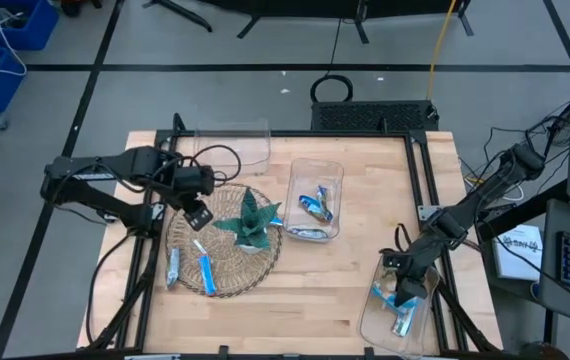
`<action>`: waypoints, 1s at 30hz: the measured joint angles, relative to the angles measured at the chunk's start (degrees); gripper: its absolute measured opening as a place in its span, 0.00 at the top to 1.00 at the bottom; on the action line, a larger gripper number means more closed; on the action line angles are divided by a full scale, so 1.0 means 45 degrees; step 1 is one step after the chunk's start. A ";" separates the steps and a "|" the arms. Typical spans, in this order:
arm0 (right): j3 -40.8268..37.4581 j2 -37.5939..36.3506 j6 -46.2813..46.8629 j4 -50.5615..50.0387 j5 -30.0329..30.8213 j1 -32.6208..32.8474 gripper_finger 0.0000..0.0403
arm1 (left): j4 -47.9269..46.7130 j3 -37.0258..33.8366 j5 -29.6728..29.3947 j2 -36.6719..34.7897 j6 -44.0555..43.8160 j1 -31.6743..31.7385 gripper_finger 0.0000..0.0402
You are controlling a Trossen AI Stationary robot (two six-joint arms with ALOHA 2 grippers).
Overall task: Pick and place Granola Bars by type
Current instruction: Put the orange granola bar into the bottom transparent bin
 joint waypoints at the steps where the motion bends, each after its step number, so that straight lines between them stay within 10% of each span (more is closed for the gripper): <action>1: 0.0000 -0.0041 0.0052 0.0051 -0.0012 0.0001 0.70 | 0.0092 -0.0006 -0.0003 0.0000 0.0000 -0.0036 0.58; 30: 0.0000 -0.0954 0.1058 0.0236 -0.2702 -0.1374 0.69 | 0.1000 -0.0011 0.0001 -0.0005 0.0116 -0.0930 0.58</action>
